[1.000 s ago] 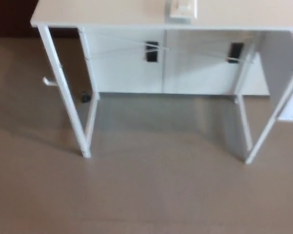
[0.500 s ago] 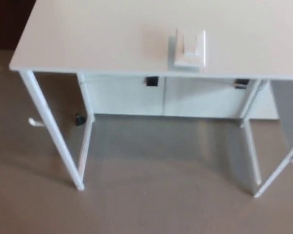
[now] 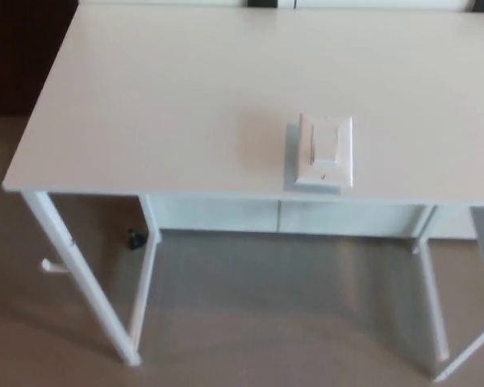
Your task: The robot walk towards a table in front and then clicks the light switch button using the right hand's index finger
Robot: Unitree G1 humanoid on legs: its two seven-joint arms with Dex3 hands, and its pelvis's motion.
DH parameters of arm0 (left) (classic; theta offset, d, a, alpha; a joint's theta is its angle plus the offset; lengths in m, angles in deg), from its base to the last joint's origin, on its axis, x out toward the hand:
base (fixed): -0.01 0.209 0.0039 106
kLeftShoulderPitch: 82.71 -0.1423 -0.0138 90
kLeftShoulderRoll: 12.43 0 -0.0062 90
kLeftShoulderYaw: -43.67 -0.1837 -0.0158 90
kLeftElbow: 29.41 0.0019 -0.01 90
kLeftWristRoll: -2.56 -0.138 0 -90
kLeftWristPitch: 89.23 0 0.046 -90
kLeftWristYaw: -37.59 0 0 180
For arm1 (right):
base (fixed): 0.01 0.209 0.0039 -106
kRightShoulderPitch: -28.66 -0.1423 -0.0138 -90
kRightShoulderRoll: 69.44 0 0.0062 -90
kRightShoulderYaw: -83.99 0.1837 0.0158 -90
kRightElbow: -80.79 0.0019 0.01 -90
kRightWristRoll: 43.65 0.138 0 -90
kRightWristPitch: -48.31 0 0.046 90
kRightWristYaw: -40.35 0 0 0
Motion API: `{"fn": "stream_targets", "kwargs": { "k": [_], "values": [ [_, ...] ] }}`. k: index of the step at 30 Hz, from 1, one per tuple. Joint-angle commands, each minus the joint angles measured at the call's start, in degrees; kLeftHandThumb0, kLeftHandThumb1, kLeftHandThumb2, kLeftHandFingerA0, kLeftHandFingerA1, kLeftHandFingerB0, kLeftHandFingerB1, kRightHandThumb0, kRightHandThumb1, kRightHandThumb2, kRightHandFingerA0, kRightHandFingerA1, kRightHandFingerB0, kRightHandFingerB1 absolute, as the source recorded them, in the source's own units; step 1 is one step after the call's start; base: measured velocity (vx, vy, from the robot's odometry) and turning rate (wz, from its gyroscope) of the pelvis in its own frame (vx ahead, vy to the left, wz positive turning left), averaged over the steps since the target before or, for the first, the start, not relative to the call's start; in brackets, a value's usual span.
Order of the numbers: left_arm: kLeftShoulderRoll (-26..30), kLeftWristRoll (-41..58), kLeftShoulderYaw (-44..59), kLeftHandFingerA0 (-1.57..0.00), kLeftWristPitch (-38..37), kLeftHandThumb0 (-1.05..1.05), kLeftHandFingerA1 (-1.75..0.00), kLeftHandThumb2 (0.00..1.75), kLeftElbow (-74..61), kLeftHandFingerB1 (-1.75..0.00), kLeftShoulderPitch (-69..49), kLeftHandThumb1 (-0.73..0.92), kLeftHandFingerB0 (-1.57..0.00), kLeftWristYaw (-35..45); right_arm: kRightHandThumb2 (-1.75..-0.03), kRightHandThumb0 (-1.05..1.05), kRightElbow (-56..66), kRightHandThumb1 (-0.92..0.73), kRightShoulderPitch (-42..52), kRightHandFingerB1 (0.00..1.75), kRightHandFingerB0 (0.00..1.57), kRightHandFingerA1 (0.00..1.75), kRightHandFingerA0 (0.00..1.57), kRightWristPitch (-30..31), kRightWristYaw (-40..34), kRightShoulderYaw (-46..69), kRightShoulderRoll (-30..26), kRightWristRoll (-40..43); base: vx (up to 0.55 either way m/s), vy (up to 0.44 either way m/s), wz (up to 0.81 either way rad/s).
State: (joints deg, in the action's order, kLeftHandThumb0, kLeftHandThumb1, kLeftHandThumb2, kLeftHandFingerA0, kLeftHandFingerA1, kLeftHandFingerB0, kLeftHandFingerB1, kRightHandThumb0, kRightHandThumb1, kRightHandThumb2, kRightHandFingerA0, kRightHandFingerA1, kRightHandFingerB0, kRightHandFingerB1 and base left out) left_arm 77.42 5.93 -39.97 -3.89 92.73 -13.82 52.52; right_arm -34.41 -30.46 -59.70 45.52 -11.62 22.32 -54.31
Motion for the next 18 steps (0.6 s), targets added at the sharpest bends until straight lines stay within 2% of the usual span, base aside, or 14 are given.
{"fn": "stream_targets", "kwargs": {
  "k": [1,8,12,15,18],
  "values": [
    [0.8,0.6,0.8,-0.44,-2.9,-0.26,-0.43,0.58,3.1,-0.34,1.2,0.62,-0.34,1.9,-0.81,-0.69,0.3,-0.42,0.2,0.49,0.46,0.53,0.6,1.0,0.5,0.2,-0.6,0.4,0.23,-0.33,0.01],
    [1.3,0.1,0.7,-0.42,-6.0,-0.27,-0.42,0.58,5.7,-0.34,1.0,0.61,-0.32,2.8,-0.82,-0.69,-0.4,-0.43,0.2,0.49,0.46,0.54,0.61,0.6,-0.1,-0.5,-0.8,-0.7,0.09,-0.027,-0.06],
    [1.3,0.0,0.7,-0.42,-6.6,-0.26,-0.43,0.58,6.5,-0.34,1.4,0.63,-0.33,2.9,-0.81,-0.69,-0.8,-0.42,0.0,0.49,0.46,0.54,0.61,0.5,0.5,-0.4,-0.7,0.1,0.06,0.161,-0.09],
    [1.4,-0.2,0.7,-0.42,-6.6,-0.27,-0.42,0.58,6.4,-0.33,1.4,0.63,-0.33,2.7,-0.82,-0.68,1.1,-0.42,0.5,0.5,0.47,0.54,0.61,1.7,1.1,-0.4,-0.7,0.4,0.08,0.418,-0.08],
    [1.4,-0.4,0.6,-0.44,-7.3,-0.27,-0.42,0.57,6.5,-0.33,1.1,0.61,-0.33,2.6,-0.81,-0.68,0.4,-0.42,0.2,0.5,0.48,0.54,0.61,1.6,0.8,-0.5,-0.8,-0.1,0.08,0.092,0.03]
  ]
}}
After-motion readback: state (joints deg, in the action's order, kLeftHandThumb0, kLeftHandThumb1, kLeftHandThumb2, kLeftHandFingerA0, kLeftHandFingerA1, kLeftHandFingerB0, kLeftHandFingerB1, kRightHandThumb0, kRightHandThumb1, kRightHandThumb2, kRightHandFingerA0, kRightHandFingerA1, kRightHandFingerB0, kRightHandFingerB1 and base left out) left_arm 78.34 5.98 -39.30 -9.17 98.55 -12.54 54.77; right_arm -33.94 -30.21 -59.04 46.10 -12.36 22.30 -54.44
